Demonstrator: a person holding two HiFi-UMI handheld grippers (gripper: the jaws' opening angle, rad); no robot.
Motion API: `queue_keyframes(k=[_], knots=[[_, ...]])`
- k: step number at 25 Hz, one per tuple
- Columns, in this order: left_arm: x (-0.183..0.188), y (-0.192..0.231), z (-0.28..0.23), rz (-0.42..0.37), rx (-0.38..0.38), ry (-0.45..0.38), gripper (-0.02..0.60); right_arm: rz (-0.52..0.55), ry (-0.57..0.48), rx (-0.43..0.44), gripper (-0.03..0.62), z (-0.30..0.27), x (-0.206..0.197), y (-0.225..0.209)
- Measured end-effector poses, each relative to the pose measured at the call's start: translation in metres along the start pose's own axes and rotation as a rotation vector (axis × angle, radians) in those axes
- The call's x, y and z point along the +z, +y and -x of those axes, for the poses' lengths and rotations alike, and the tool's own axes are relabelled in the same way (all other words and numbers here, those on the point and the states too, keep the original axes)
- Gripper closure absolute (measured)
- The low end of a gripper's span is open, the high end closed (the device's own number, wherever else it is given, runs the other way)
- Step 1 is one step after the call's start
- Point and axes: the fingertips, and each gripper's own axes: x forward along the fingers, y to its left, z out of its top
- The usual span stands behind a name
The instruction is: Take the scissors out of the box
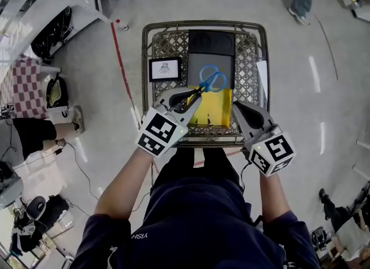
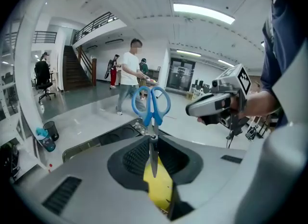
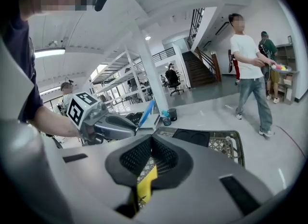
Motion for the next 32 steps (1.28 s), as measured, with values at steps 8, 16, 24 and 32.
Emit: queue_keyframes(k=[8,16,24,32], knots=[[0.045,0.006,0.049,-0.003,0.053,-0.146,0.508,0.090,-0.062,0.000,0.576,0.003,0.041,0.023],[0.070,0.010,0.095,0.005,0.094,-0.263,0.508,0.182,-0.138,0.013,0.576,0.012,0.087,0.057],[0.079,0.001,0.120,0.013,0.094,-0.351,0.508,0.220,-0.182,0.025,0.576,0.023,0.096,0.075],[0.097,0.000,0.143,0.022,0.075,-0.417,0.508,0.256,-0.205,0.030,0.576,0.027,0.117,0.091]])
